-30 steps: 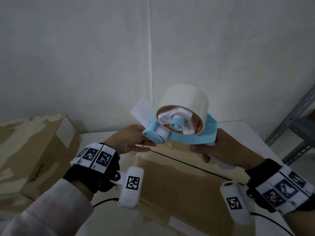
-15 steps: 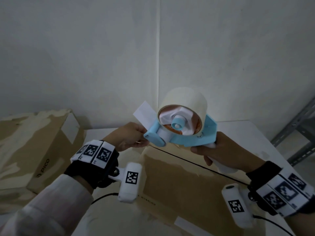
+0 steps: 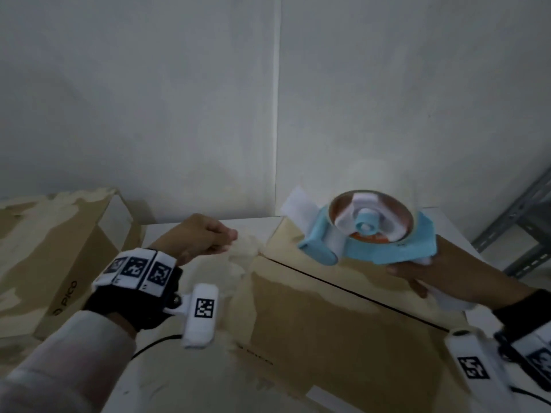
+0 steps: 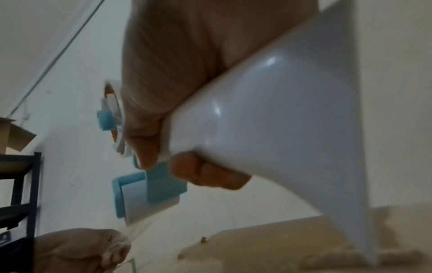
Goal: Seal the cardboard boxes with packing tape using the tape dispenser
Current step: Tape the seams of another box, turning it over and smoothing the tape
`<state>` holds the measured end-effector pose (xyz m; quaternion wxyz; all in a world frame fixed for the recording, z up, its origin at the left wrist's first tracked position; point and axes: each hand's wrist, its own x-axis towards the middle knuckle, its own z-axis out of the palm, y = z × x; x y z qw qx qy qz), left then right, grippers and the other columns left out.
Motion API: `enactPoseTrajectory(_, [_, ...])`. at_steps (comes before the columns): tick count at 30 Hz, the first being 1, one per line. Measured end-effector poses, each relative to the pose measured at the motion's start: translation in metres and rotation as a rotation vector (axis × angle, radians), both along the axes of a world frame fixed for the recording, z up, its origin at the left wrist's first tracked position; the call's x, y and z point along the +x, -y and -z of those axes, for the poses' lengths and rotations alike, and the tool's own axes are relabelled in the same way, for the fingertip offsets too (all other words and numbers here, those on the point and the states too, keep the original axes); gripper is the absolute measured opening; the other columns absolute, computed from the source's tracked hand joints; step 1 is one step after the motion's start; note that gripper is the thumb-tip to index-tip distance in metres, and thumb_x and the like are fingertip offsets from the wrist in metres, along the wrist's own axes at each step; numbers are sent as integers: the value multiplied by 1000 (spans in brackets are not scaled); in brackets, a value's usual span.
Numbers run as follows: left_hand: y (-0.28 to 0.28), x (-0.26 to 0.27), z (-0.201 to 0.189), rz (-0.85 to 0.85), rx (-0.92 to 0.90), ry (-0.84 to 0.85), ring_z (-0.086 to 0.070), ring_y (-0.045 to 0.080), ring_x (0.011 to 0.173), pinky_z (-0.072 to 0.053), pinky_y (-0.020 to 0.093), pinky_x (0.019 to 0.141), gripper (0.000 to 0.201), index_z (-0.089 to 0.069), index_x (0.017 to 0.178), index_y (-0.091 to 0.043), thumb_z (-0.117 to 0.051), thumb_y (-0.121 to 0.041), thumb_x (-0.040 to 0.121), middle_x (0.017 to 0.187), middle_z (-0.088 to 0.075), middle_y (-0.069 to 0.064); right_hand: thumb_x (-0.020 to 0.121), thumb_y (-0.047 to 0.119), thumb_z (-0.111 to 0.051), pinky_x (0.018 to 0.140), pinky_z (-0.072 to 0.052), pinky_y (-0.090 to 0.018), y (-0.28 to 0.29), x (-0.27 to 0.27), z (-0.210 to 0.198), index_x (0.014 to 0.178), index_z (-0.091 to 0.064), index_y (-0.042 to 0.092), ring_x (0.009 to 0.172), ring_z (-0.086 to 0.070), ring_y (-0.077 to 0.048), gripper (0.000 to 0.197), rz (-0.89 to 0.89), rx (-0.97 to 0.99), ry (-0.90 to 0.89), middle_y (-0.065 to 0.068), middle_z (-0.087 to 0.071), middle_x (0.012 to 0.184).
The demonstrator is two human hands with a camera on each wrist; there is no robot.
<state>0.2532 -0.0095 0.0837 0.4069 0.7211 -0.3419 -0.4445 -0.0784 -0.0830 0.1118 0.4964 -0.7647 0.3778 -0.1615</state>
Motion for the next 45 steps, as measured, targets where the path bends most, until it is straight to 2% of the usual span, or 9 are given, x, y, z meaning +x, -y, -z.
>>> enactPoseTrajectory(2, [-2, 0, 5, 33, 12, -3, -56, 12, 70, -51, 7, 52, 16, -61, 71, -4, -58, 4, 85, 77, -62, 5, 48, 67, -73, 43, -39, -22, 2, -10, 5, 68, -66, 32, 49, -48, -11, 41, -17, 2, -27, 2, -60, 57])
enactPoseTrajectory(5, [3, -8, 13, 72, 8, -4, -59, 10, 68, -51, 7, 53, 14, -62, 73, -3, -58, 2, 85, 79, -63, 5, 41, 75, -70, 42, -39, -19, 3, -21, 13, 65, -65, 38, 47, -48, -10, 44, -22, 6, -54, 1, -61, 58])
enactPoseTrajectory(6, [6, -8, 14, 76, 3, -10, -61, 7, 63, -51, 7, 54, 13, -62, 73, -3, -59, 1, 85, 78, -64, 5, 47, 70, -72, 42, -39, -18, 1, -22, 12, 63, -65, 39, 45, -47, -8, 35, -10, -1, -59, 0, -60, 56])
enactPoseTrajectory(8, [11, -7, 15, 73, 5, -16, -61, 0, 51, -51, 8, 53, 14, -63, 72, -5, -60, 0, 85, 69, -66, 2, 66, 38, -75, 41, -37, -17, -4, -21, 7, 59, -64, 39, 41, -46, -2, 14, 6, 5, -67, -1, -57, 50])
enactPoseTrajectory(11, [13, -7, 16, 87, 32, -13, -59, 7, 60, -52, 9, 55, 15, -63, 70, -5, -61, -1, 84, 74, -66, 5, 80, 3, -64, 38, -36, -14, -9, -22, 14, 53, -62, 38, 38, -46, 1, 45, 13, -12, -96, 4, -56, 46])
enactPoseTrajectory(15, [12, -6, 20, 98, 52, -18, -50, 12, 65, -50, 12, 58, 15, -62, 72, -3, -59, -5, 86, 90, -59, 15, 79, 1, -65, 40, -38, -12, -16, -18, 16, 66, -59, 27, 38, -50, 1, 29, 49, -33, -128, 9, -62, 50])
enactPoseTrajectory(23, [12, 2, 22, 103, 59, -13, -46, 9, 51, -48, 18, 62, 19, -61, 69, -5, -65, -17, 84, 52, -50, -1, 80, 4, -65, 40, -39, -16, -24, -11, 15, 73, -62, 15, 40, -49, -2, 14, 95, 33, -125, 2, -61, 50])
enactPoseTrajectory(30, [12, 5, 31, 58, 56, -21, -47, 10, 57, -49, 12, 57, 17, -63, 71, -6, -63, -16, 85, 63, -51, 5, 80, 2, -63, 39, -39, -18, -30, -4, 16, 77, -60, -4, 41, -49, -6, 7, 122, 56, -103, -4, -56, 52])
enactPoseTrajectory(45, [15, 11, 50, 68, 105, -28, -51, 12, 63, -51, 10, 53, 16, -62, 72, -5, -63, -14, 85, 75, -56, 9, 80, 7, -65, 41, -38, -15, -33, 6, 21, 69, -62, 10, 41, -47, -4, 12, 121, 88, -173, 0, -56, 47])
